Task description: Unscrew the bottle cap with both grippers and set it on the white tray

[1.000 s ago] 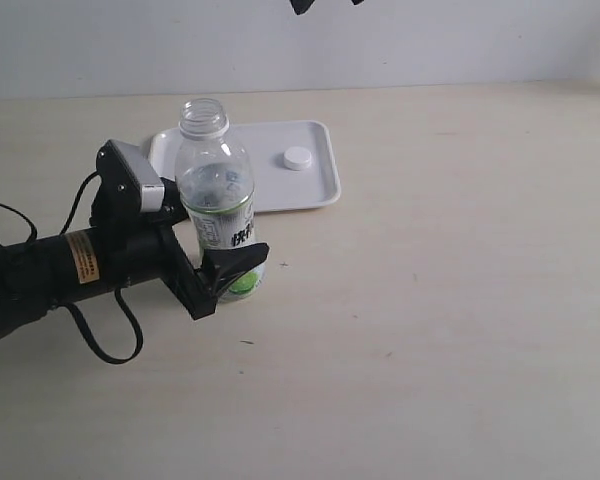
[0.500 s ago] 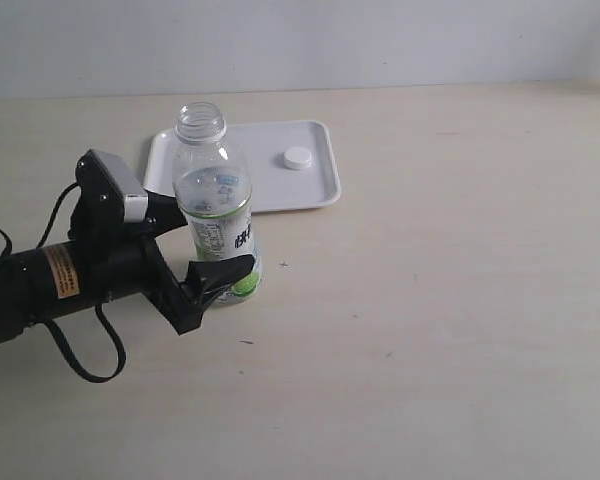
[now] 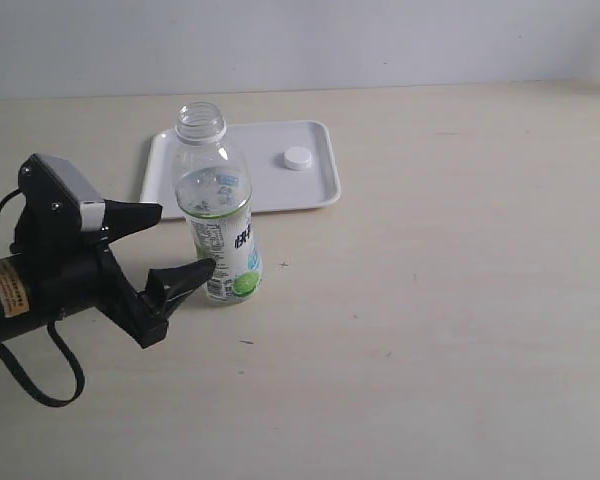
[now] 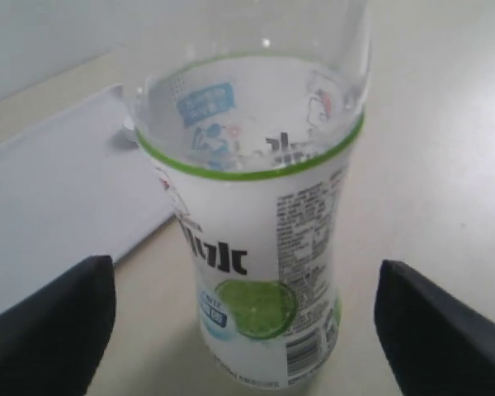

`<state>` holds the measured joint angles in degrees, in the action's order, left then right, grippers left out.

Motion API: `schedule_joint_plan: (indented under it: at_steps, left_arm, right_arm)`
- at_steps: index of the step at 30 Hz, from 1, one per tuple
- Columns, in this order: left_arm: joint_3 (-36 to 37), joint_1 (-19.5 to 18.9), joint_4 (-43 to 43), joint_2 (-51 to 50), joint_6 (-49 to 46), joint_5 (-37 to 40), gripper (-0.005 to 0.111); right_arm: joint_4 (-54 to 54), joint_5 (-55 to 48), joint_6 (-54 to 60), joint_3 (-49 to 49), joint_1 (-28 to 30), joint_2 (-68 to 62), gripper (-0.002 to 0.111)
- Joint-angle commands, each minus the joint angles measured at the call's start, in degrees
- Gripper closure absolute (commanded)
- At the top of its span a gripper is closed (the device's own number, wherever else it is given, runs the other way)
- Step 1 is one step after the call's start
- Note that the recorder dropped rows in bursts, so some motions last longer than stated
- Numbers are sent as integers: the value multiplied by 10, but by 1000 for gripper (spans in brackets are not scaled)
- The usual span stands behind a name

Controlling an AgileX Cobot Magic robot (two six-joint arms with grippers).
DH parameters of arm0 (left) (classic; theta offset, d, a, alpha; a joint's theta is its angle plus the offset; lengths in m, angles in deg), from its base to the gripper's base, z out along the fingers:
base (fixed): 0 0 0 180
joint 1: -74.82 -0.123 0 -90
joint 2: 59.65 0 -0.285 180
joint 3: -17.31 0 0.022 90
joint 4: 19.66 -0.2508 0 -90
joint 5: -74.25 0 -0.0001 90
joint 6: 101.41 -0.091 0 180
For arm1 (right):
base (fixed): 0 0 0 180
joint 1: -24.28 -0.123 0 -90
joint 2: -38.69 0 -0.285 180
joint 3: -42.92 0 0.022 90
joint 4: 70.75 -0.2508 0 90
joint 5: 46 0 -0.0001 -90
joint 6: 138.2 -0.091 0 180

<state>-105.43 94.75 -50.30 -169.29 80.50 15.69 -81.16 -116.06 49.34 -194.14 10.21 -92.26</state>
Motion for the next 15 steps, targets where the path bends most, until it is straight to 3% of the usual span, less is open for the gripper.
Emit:
schedule_joint_plan:
  at_steps: [1,4,5,7,15]
  left_arm:
    - [35,0,15,51,4,-2,43]
    - [58,0,15,93,34,-2,73]
    - [68,0,15,116,52,-3,91]
    - [84,0,19,159,81,-3,106]
    - [177,0,156,358,112,21,107]
  right_arm:
    - [6,1,18,17,1,6,47]
    - [6,1,18,18,1,6,47]
    - [6,1,18,18,1,6,47]
    - [3,1,18,18,1,5,47]
    - [-1,1,12,18,1,5,47]
